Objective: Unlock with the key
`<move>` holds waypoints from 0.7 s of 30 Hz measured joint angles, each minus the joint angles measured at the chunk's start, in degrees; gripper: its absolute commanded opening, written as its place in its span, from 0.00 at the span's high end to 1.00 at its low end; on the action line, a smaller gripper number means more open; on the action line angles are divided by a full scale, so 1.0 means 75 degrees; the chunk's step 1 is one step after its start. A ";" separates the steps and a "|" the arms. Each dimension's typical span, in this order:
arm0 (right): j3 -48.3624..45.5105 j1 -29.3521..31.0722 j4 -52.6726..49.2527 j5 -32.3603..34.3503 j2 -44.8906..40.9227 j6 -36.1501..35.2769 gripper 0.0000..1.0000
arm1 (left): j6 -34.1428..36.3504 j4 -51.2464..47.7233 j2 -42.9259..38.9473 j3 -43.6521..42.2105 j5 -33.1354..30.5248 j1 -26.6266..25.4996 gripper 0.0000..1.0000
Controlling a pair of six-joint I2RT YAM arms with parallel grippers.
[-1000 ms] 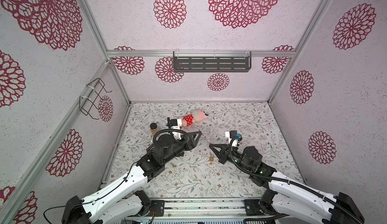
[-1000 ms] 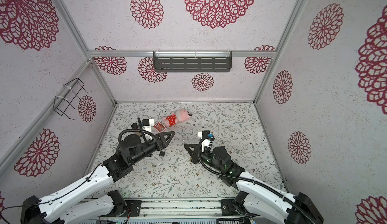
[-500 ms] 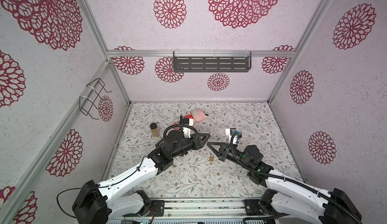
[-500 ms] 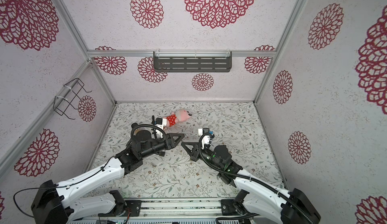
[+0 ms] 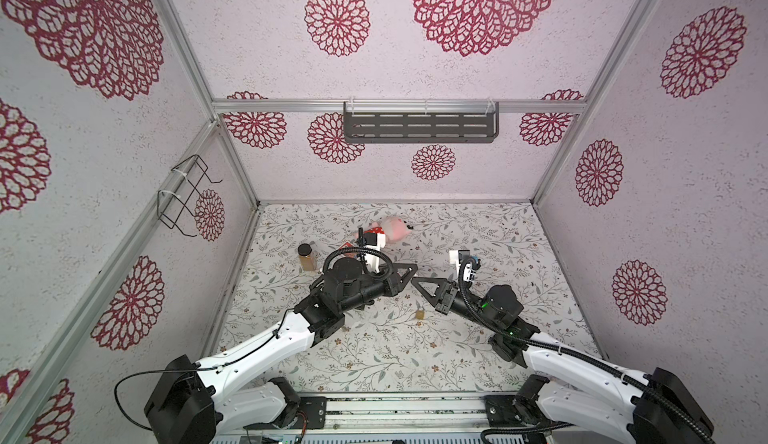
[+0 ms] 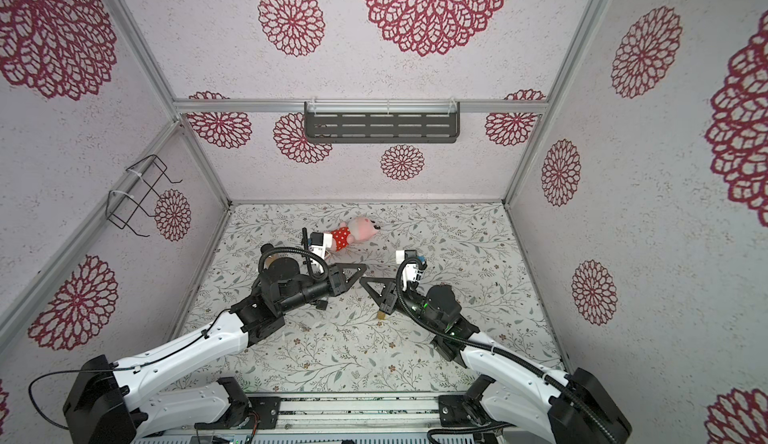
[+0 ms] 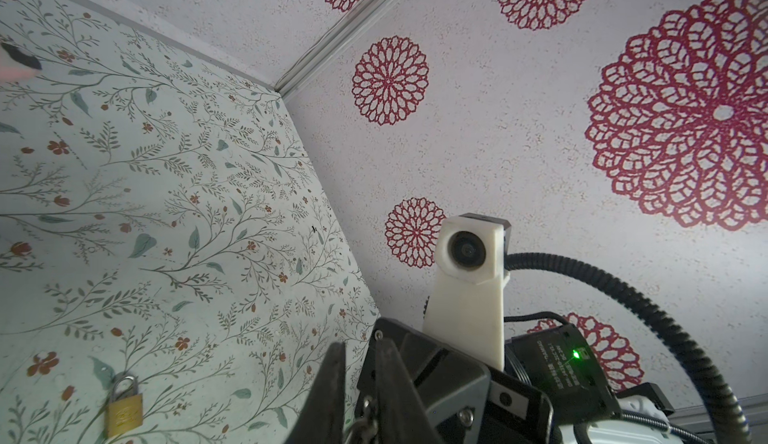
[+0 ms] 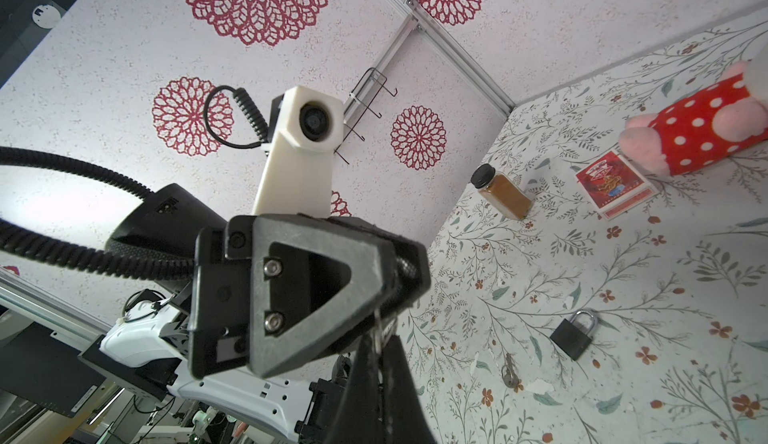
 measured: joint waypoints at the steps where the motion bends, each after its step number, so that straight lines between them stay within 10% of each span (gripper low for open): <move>1: 0.0000 -0.0009 -0.0003 -0.0012 0.0000 0.0023 1.00 | 0.0006 0.0015 0.0000 0.0000 0.0006 -0.0003 0.90; 12: 0.0000 -0.0122 -0.0006 -0.0172 -0.0006 0.0131 1.00 | 0.0119 0.0067 0.0000 0.0000 0.0006 -0.0003 1.00; 21: 0.0000 -0.0239 -0.0711 -0.0157 -0.0321 -0.0198 0.76 | 0.0306 -0.0050 -0.0006 0.0000 0.0020 -0.0017 1.00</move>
